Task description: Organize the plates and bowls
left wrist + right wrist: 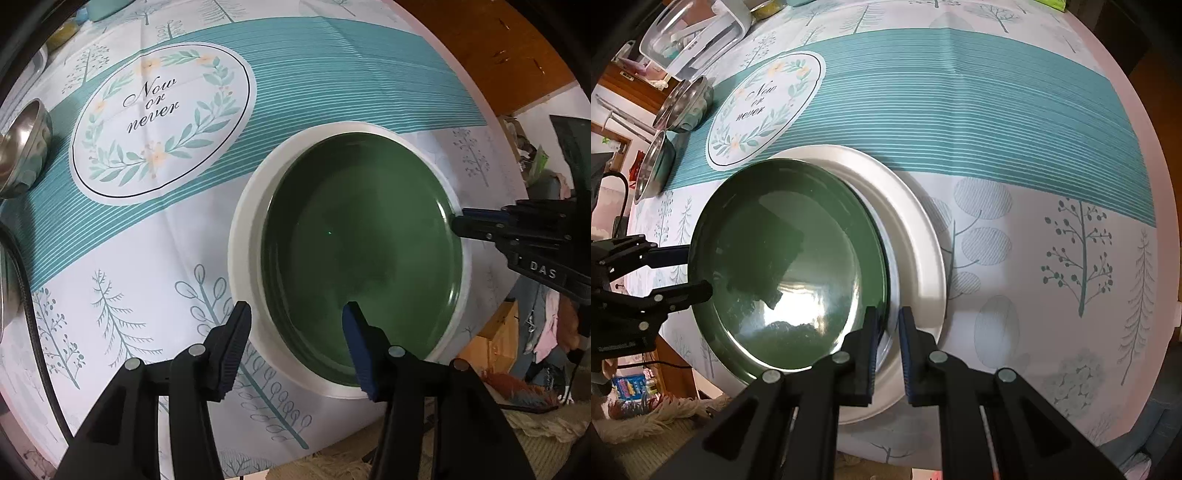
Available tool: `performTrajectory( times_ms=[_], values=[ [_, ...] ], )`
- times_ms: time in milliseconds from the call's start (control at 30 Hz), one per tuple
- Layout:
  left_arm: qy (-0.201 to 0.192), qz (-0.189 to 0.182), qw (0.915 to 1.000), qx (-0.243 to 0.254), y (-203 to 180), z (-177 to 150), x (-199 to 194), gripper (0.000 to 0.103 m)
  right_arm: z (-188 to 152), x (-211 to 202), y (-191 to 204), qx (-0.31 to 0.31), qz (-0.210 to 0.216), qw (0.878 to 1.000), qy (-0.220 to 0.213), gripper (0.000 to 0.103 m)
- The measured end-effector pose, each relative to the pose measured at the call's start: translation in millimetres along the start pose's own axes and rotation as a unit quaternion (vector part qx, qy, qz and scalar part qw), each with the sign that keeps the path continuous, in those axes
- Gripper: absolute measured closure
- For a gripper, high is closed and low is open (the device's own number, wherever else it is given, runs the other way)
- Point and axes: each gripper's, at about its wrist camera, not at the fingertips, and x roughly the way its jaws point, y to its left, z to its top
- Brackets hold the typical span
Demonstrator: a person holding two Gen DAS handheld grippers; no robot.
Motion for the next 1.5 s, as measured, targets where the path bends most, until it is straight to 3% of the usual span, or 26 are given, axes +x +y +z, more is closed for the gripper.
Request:
performTrajectory(
  times_ms=[233, 767, 1233, 1500],
  values=[
    [-0.015, 0.017, 0.9996, 0.016, -13, 2, 5, 0.053, -2, -5, 9, -0.013, -0.029, 0.999, -0.006, 0.092],
    [-0.006, 0.051, 0.9981, 0.036, -38, 0, 25, 0.046, -8, -9, -2, 0.005, -0.016, 1.000, -0.001, 0.092],
    [0.012, 0.042, 0.9989, 0.015, -46, -10, 32, 0.045, -9, -15, -5, -0.007, 0.004, 1.000, -0.001, 0.092],
    [-0.005, 0.046, 0.9989, -0.006, -42, -27, 4, 0.037, -1, -29, 0, -0.035, 0.011, 0.999, -0.020, 0.092]
  ],
)
